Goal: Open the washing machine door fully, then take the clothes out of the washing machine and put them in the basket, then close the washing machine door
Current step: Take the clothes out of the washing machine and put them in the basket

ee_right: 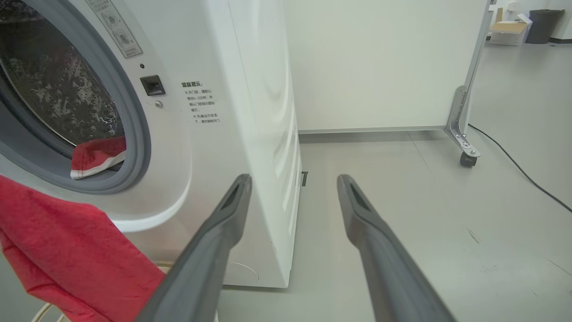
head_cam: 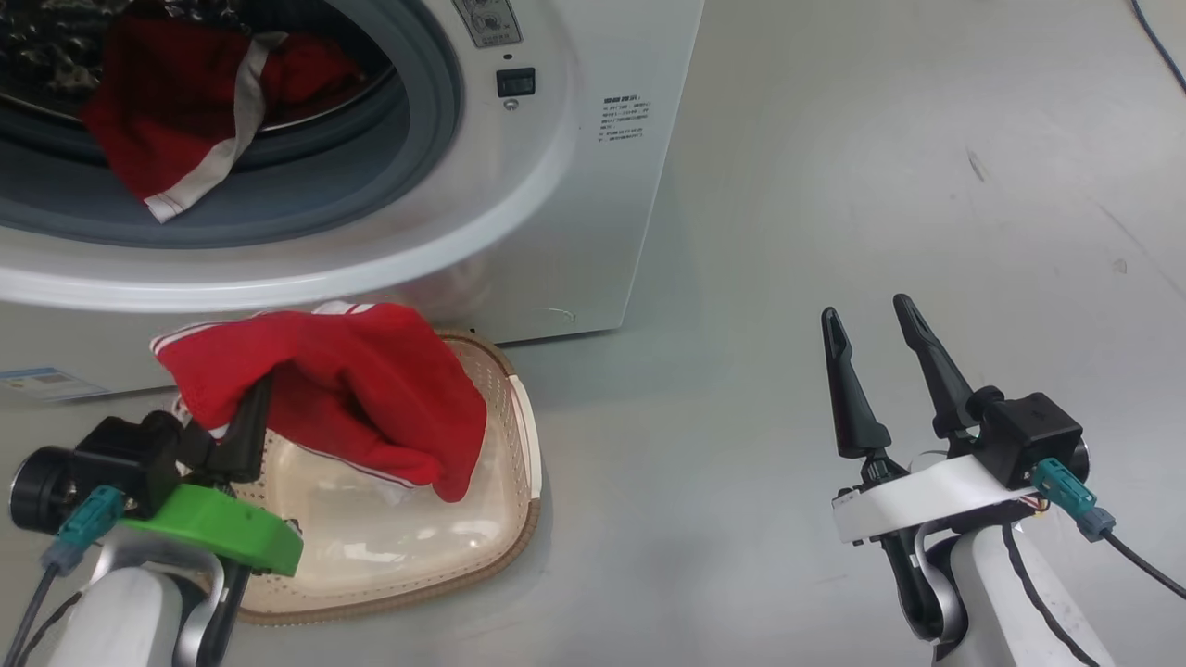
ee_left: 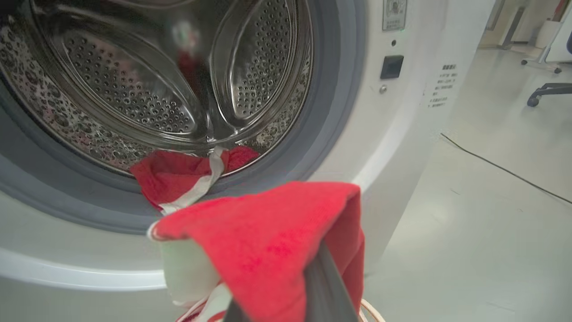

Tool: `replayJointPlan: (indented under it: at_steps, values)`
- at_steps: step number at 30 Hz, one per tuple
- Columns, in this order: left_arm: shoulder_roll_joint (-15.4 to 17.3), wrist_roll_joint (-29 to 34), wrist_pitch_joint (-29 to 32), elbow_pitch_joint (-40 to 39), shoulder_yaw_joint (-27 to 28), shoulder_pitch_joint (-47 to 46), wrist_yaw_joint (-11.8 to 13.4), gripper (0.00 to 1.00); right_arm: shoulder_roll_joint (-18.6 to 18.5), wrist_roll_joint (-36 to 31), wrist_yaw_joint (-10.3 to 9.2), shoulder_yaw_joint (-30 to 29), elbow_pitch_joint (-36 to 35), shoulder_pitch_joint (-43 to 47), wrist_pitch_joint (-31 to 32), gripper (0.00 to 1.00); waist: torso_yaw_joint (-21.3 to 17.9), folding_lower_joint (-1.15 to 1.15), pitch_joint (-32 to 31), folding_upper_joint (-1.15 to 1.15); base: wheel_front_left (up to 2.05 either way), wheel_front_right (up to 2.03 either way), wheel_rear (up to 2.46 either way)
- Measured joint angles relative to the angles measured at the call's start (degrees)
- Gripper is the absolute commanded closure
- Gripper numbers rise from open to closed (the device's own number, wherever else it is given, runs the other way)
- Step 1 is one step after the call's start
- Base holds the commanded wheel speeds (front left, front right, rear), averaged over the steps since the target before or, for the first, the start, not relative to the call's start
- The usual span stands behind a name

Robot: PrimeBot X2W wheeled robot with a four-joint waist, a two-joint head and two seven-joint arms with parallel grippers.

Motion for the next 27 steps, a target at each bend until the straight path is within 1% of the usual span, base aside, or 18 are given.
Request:
replayJointPlan:
  at_steps: [6, 14, 16, 22, 24, 27]
  values:
    - [1.13, 0.03, 2.49, 5.38, -1.40, -0.79, 0.00, 1.00, 0.00, -0.02, 0.00, 0.49, -0.52, -1.65, 0.00, 0.00, -0.85, 0.00, 3.27, 0.00, 0.00, 0.00, 0.00]
    - [1.99, 0.37, 5.92, 12.45, -2.33, -5.02, 0.00, 1.00, -0.01, -0.15, -0.10, 0.79, -1.44, -3.49, 0.00, 0.00, -2.56, 0.00, 7.51, 0.00, 0.00, 0.00, 0.00]
    - [2.12, 0.34, 6.49, 13.90, -2.41, -5.97, 0.00, 1.00, -0.01, -0.15, -0.55, 1.00, -1.62, -3.71, 0.00, 0.00, -3.08, 0.00, 8.57, 0.00, 0.00, 0.00, 0.00]
    - [2.76, 0.29, 8.40, 18.96, -2.63, -9.47, 0.00, 1.00, 0.01, -0.10, -0.62, 1.52, -2.24, -4.52, 0.00, 0.00, -4.77, 0.00, 11.80, 0.00, 0.00, 0.00, 0.00]
    - [3.16, 0.27, 8.99, 21.06, -2.67, -10.01, 0.00, 1.00, -0.01, 0.09, -1.10, 1.80, -2.40, -4.75, 0.00, 0.00, -5.40, 0.00, 12.83, 0.00, 0.00, 0.00, 0.00]
    - [3.44, -0.26, 9.91, 24.14, -2.26, -10.84, 0.00, 1.00, 0.02, 0.48, -1.33, 2.13, -2.72, -5.49, 0.00, 0.00, -6.43, 0.00, 14.22, 0.00, 0.00, 0.00, 0.00]
